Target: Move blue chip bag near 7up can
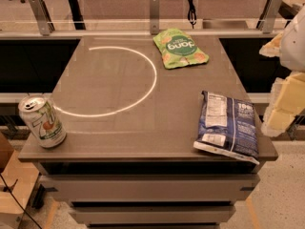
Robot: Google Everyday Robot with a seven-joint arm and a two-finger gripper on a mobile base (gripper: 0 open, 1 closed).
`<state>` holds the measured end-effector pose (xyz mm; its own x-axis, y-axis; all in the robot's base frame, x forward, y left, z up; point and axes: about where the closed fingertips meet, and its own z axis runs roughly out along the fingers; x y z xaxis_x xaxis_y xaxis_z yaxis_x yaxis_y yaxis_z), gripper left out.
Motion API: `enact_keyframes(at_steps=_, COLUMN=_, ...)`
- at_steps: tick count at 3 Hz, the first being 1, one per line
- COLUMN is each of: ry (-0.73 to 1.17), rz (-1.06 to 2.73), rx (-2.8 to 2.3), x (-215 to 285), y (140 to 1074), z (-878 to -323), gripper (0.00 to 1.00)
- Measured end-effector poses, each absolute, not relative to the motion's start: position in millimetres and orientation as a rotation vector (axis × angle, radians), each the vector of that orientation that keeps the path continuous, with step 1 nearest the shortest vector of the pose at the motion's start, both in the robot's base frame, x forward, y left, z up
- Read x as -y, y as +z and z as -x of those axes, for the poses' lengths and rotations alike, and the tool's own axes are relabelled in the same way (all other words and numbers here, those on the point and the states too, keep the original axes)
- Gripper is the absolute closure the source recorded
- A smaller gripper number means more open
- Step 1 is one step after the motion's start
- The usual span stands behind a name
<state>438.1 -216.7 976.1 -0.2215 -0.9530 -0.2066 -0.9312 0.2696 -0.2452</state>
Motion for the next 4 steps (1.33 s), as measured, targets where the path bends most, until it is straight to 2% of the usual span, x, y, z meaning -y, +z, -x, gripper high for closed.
enact_keyframes(at_steps=2, ry=-0.036, rz=1.723, rx=-2.191, x=211.7, y=970.8, z=-440.5, gripper=0.00)
enact_keyframes(at_steps=4, ry=0.243, rz=1.671, rx=-2.093, x=176.4, y=918.2, z=-450.7, gripper=0.00)
